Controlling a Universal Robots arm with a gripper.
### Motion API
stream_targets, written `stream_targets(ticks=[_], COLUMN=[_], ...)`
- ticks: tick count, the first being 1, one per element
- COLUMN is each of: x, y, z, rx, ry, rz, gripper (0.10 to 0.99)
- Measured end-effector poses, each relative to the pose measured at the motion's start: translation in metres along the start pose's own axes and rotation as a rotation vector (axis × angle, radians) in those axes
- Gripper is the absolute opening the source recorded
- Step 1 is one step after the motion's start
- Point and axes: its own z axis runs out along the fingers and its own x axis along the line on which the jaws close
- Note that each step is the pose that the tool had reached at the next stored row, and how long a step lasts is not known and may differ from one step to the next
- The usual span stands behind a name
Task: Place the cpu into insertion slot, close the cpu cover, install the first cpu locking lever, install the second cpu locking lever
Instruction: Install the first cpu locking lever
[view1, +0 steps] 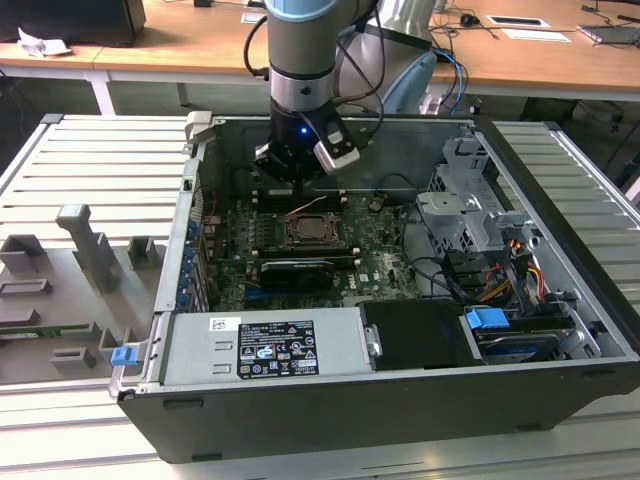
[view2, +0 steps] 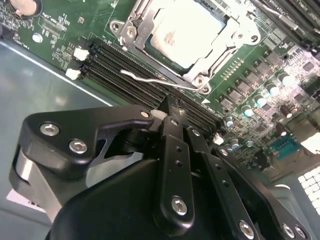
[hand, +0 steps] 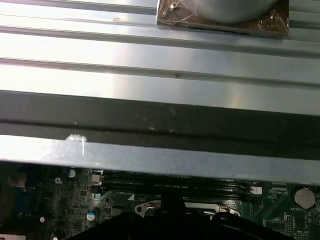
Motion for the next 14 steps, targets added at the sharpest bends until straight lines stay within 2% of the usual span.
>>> stream_targets(ticks=[14], x=[-0.0025], y=[-0.0008], z=[0.0026], rx=[0.005], ry=[0.0004], rz=[0.000], gripper=[0.106])
